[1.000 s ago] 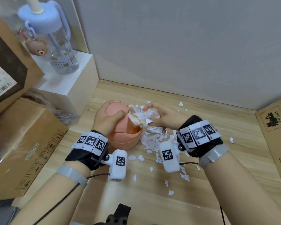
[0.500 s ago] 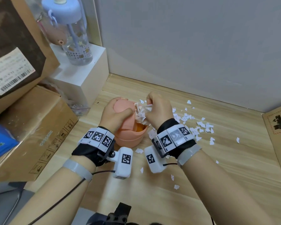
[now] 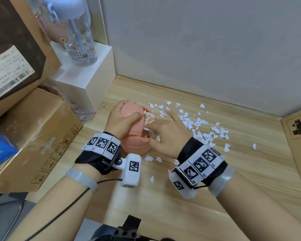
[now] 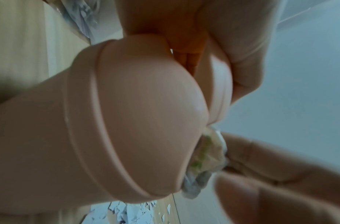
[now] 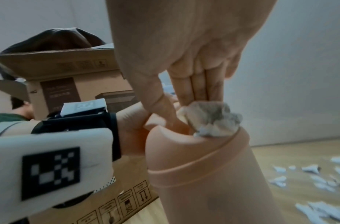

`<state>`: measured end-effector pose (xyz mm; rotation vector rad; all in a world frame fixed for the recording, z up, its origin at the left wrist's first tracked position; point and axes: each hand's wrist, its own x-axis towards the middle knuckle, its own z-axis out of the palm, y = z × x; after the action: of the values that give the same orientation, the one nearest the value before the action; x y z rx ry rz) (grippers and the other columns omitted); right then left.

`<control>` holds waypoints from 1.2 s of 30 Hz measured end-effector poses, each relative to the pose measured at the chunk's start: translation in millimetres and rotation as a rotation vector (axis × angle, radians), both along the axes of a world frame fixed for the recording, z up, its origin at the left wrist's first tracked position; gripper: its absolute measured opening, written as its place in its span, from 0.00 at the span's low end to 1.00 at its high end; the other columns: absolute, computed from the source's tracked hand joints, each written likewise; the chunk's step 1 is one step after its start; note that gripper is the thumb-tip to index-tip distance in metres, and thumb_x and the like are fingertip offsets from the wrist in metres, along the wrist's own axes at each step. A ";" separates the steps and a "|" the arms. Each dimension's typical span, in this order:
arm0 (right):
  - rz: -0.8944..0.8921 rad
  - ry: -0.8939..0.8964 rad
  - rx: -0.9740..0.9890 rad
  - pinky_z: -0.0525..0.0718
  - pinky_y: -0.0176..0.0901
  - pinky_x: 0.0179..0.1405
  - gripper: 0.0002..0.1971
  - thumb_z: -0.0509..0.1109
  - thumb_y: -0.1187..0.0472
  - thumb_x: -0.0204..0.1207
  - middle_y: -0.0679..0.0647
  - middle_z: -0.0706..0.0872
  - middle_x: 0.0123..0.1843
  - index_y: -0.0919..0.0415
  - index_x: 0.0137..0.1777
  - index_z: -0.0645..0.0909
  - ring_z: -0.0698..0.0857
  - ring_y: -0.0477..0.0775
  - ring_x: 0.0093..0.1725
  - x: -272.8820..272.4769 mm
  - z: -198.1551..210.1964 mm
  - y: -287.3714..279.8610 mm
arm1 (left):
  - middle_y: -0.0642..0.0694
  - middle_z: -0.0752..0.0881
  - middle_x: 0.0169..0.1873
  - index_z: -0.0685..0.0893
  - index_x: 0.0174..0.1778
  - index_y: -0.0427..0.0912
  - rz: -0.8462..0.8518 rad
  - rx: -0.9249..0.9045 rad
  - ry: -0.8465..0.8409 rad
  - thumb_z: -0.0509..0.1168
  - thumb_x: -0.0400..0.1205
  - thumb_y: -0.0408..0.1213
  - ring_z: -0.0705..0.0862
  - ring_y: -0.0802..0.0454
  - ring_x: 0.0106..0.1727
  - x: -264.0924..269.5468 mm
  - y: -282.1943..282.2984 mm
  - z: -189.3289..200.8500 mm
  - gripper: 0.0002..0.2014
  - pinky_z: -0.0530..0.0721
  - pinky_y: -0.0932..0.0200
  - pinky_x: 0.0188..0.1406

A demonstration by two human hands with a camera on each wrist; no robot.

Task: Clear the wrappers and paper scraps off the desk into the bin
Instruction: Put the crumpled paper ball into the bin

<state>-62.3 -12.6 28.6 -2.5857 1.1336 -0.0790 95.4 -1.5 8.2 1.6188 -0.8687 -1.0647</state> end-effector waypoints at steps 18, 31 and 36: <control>0.214 -0.088 0.020 0.74 0.58 0.67 0.13 0.77 0.64 0.60 0.64 0.85 0.55 0.64 0.46 0.85 0.80 0.63 0.59 38.7 -32.3 -16.7 | 0.54 0.81 0.49 0.80 0.54 0.47 0.088 0.012 -0.034 0.71 0.65 0.38 0.79 0.56 0.52 42.9 14.2 2.5 0.20 0.77 0.64 0.52; 0.217 0.415 0.387 0.33 0.62 0.78 0.38 0.55 0.42 0.79 0.51 0.23 0.78 0.45 0.78 0.33 0.27 0.52 0.78 3.5 -133.9 29.9 | 0.45 0.85 0.57 0.84 0.47 0.57 0.228 0.013 -0.060 0.70 0.63 0.42 0.82 0.46 0.61 85.2 19.9 3.8 0.16 0.81 0.45 0.65; -0.141 0.393 0.392 0.30 0.59 0.77 0.34 0.47 0.42 0.81 0.50 0.21 0.77 0.46 0.76 0.28 0.27 0.52 0.78 -23.9 -145.3 8.3 | 0.46 0.84 0.57 0.84 0.54 0.54 0.206 -0.002 -0.060 0.69 0.65 0.41 0.82 0.49 0.58 84.2 19.4 -0.1 0.20 0.81 0.46 0.65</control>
<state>-86.2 -4.3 -116.6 -2.2207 1.3063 0.5843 179.6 17.8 8.1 1.7058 -0.7230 -0.8752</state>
